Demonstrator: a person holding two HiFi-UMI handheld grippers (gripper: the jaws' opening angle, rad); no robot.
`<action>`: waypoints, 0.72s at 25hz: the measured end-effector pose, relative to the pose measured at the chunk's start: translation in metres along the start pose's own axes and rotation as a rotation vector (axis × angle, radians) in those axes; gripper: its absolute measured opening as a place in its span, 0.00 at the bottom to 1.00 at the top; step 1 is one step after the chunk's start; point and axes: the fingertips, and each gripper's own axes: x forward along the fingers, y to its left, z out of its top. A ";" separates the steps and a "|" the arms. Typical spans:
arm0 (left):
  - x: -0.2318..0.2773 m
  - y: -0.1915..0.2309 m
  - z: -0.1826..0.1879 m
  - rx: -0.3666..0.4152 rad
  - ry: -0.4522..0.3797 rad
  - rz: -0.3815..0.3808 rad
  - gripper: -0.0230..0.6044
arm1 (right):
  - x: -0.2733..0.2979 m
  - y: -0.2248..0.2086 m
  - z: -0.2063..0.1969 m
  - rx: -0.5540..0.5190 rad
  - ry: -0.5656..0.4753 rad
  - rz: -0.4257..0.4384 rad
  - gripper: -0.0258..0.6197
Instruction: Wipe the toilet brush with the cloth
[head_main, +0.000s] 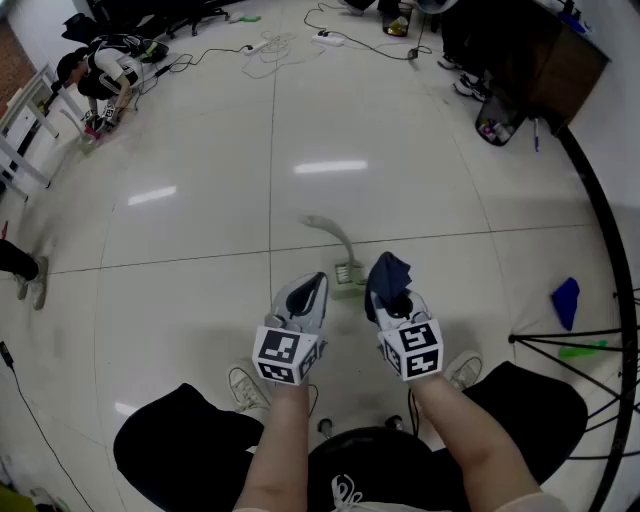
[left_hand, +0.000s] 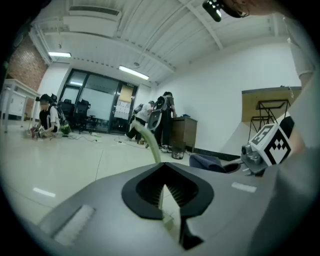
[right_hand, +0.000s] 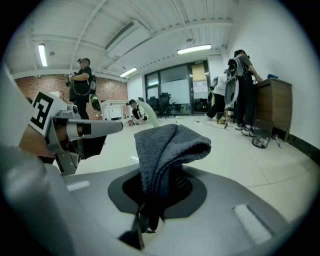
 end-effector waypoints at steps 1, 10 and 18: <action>0.008 0.007 -0.013 -0.012 0.014 0.002 0.05 | 0.012 -0.003 -0.015 0.014 0.026 -0.002 0.13; 0.067 0.046 -0.136 -0.117 0.156 -0.046 0.05 | 0.092 0.000 -0.133 0.100 0.197 0.068 0.13; 0.101 0.052 -0.174 -0.081 0.221 -0.157 0.05 | 0.133 0.056 -0.160 0.039 0.207 0.252 0.13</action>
